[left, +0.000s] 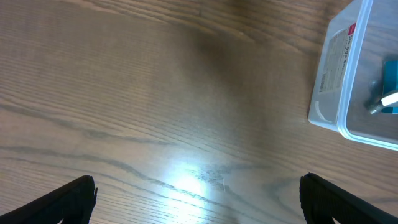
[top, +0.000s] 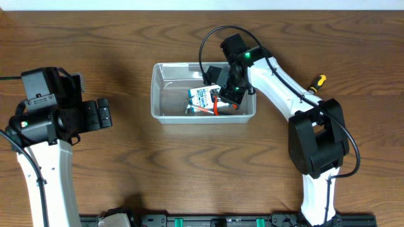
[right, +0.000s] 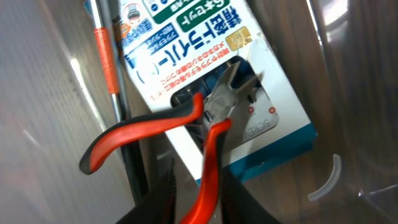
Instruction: Pack container
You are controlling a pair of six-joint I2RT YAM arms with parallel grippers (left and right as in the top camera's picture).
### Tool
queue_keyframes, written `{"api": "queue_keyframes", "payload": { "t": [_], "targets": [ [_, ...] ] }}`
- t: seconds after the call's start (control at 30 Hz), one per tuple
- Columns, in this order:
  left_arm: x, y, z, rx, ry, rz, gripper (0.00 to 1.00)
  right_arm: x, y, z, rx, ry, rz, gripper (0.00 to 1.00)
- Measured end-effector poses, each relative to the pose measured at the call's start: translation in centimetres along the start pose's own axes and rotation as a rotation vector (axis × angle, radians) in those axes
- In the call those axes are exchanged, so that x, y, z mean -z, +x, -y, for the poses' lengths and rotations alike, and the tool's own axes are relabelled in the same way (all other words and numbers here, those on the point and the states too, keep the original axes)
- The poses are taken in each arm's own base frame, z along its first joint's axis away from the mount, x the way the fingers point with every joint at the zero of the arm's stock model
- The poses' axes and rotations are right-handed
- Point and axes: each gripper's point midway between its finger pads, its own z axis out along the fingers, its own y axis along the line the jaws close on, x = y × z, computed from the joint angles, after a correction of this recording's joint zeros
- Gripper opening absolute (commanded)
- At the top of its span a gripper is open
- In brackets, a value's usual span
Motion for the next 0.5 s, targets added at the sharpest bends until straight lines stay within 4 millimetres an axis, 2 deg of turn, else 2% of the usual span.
{"api": "queue_keyframes", "payload": {
  "t": [0.13,0.2,0.23,0.3,0.33,0.4,0.47,0.5],
  "targets": [
    [0.0,0.0,0.0,0.000,0.000,0.000,0.98,0.0,-0.2,0.3,-0.002,0.012,0.007,0.21],
    [0.0,0.0,0.0,0.000,0.000,0.000,0.98,0.3,-0.2,0.5,-0.022,0.023,0.001,0.28],
    [0.0,0.0,0.0,0.000,0.000,0.000,0.98,0.8,-0.4,0.8,-0.042,0.036,-0.001,0.40],
    [0.0,0.0,0.0,-0.002,0.000,0.000,0.98,2.5,-1.2,1.6,-0.081,0.076,0.004,0.72],
    [0.0,0.0,0.0,-0.004,0.000,0.001,0.98,3.9,-1.9,2.2,-0.102,0.105,0.012,0.97],
    [0.0,-0.1,0.0,-0.012,0.000,0.005,0.98,6.9,-3.1,3.4,-0.149,0.169,0.042,0.99],
    [0.0,-0.3,0.1,-0.030,0.007,0.013,0.98,11.1,-4.2,4.7,-0.225,0.250,0.100,0.99],
    [0.0,-0.4,0.3,-0.043,0.019,0.016,0.98,13.9,-4.4,5.3,-0.293,0.294,0.140,0.99]
  ]
}}
